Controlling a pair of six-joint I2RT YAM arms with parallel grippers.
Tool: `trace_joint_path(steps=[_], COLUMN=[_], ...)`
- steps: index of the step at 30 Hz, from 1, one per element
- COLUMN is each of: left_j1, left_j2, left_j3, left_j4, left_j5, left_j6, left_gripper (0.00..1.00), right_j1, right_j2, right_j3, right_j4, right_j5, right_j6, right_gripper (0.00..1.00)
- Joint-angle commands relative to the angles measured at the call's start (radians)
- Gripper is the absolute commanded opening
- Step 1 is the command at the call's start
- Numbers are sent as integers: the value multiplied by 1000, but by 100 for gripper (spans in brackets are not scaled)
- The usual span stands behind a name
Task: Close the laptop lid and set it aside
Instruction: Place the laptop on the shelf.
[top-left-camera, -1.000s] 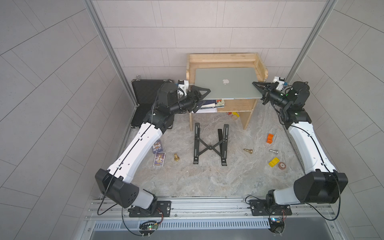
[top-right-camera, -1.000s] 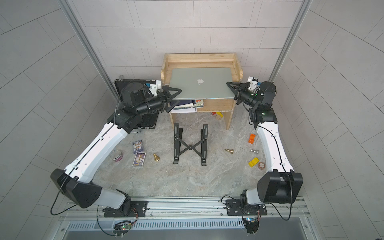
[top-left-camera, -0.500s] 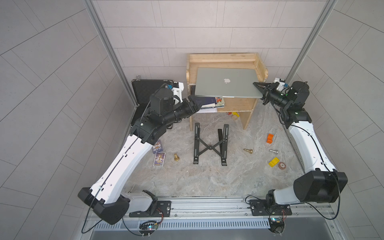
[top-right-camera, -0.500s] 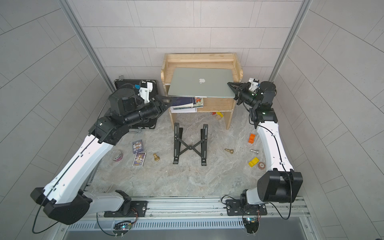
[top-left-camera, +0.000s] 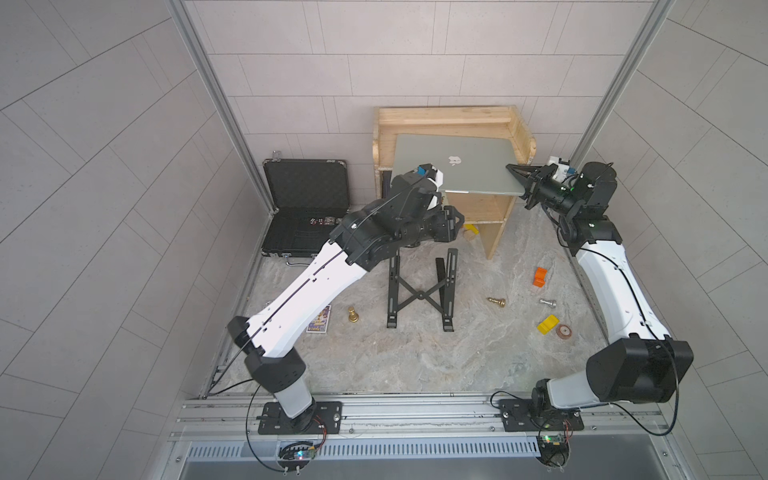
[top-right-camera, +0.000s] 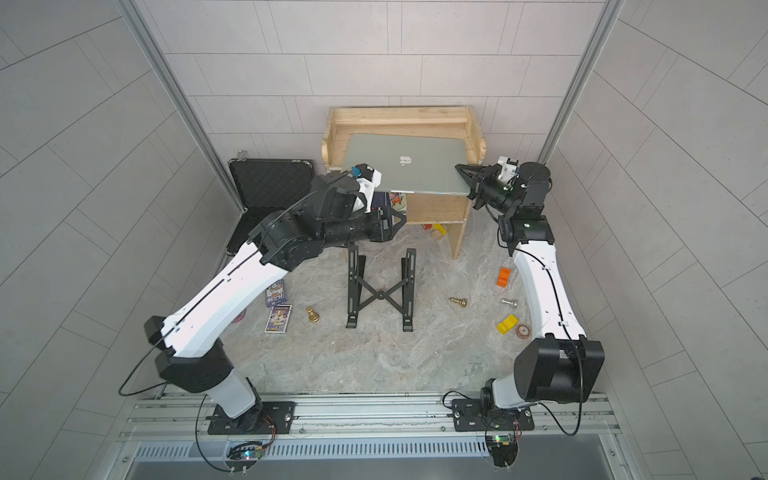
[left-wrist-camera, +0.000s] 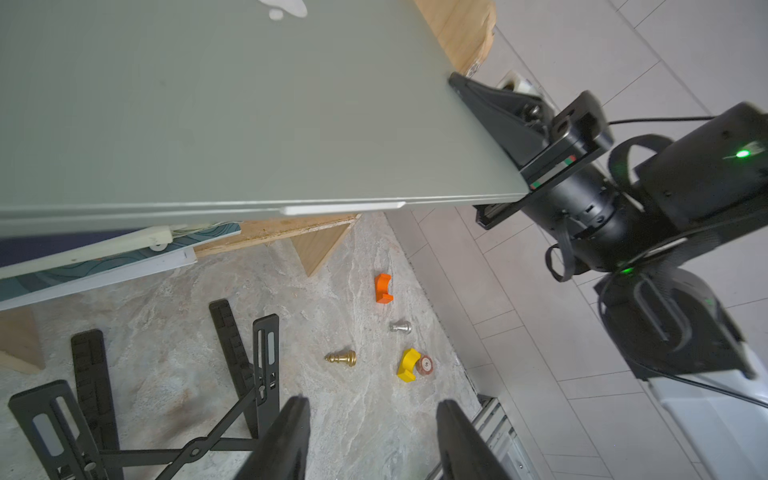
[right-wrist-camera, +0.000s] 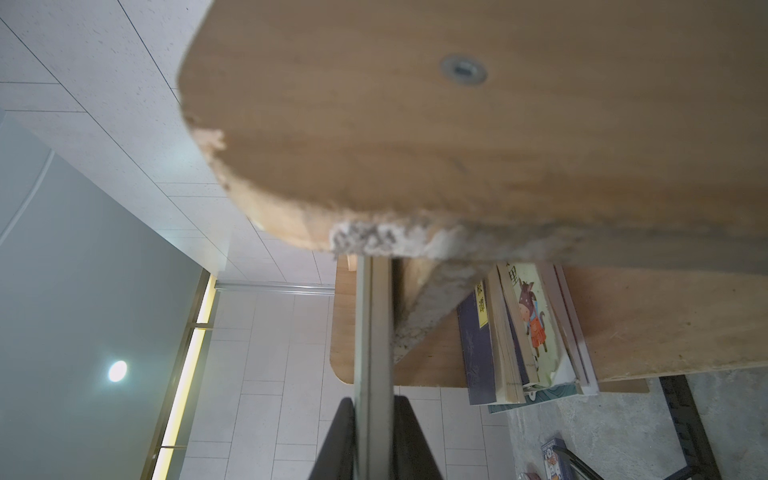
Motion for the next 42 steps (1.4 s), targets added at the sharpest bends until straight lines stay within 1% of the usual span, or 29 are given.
trace_joint_path(steps=[1,3,8,9,17,28,34,37,39,41,42], left_j1=[-7,-6,-7,-6,0,27,56,63,68,70,70], left_j2=[64,105,220,228,235,255,289,300,304,308,309], left_j3=[97,147,333,347,350,356,387,388,387,387,388], left_j4=[-110,-124,-194,-192,-127,-33,-26,-17,-9,3,9], left_j5=[-51,-69,-89,-92,-128,-74,-35,-22,-13,-5,-3], left_j6=[58,71,87,86,82,35,-5,-13,-19,-24,-24], left_gripper=[51,51,51,51,51,52,52,52,52,52,52], right_j1=[-4,-2,-1,-1,0,0,0,0,0,0,-1], right_j2=[1,3,3,4,10,23,28,34,37,39,40], right_j3=[46,46,45,46,46,58,61,61,61,61,61], right_j4=[34,31,33,33,38,51,65,69,74,79,80], right_j5=[46,45,42,41,34,14,12,9,8,6,5], right_j6=[-55,-61,-63,-63,-59,-50,-38,-32,-32,-31,-31], right_gripper=[0,0,0,0,0,0,10,11,13,20,26])
